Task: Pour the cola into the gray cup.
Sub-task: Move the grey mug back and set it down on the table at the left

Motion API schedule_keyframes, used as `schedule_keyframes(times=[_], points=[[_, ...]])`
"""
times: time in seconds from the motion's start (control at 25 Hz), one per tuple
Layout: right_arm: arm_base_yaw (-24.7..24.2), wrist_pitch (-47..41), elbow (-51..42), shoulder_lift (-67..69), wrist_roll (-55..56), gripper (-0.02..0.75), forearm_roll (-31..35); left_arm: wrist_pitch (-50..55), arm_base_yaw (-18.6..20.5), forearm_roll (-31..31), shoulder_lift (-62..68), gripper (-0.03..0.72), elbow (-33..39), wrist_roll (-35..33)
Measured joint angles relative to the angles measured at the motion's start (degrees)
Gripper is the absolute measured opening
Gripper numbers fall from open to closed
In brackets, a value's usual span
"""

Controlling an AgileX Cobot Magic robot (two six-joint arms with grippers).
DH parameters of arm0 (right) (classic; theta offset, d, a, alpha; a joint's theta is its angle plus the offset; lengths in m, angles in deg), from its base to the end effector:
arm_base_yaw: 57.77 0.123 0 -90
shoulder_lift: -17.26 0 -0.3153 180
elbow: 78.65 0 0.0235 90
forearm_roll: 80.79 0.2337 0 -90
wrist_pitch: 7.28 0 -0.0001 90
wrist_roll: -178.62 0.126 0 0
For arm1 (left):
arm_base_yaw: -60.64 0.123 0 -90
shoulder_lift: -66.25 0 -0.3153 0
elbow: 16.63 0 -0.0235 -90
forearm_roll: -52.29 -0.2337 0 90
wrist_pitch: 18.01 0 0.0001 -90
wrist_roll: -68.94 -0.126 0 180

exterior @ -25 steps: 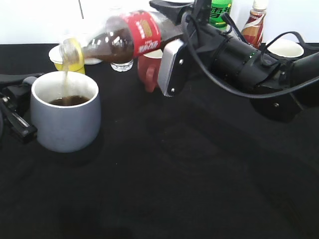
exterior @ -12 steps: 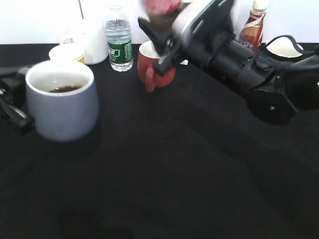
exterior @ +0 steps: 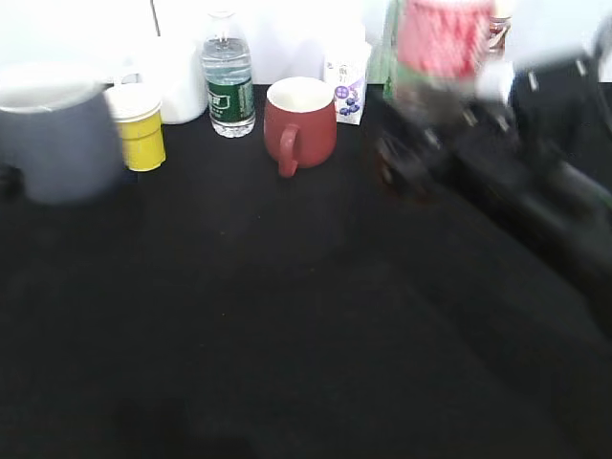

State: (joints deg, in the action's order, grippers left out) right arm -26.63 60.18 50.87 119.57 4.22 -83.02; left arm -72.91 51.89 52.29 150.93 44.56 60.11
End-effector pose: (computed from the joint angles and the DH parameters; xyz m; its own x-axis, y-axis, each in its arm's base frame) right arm 0.2720 0.1696 0.2441 0.0239 0.1110 -0.9935 -0.5513 0.8305 0.0795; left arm 0.2444 -0.0376 0.2544 0.0068 0.1543 -0.9880 0.1529 0.9763 0.1535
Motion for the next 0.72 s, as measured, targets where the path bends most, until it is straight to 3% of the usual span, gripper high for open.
schedule_keyframes(times=[0.12,0.28,0.72], points=[[0.0,0.0,-2.1,-0.5,-0.9,0.384,1.9,-3.0,2.7,8.3,1.5,0.041,0.0,-4.3],[0.0,0.0,-2.1,-0.7,-1.0,0.384,1.9,-8.8,9.6,10.5,14.8,0.041,-6.2,-4.6],[0.0,0.0,-0.7,-0.7,-1.7,0.384,4.3,-10.0,10.8,8.6,46.7,0.041,-36.6,-4.4]])
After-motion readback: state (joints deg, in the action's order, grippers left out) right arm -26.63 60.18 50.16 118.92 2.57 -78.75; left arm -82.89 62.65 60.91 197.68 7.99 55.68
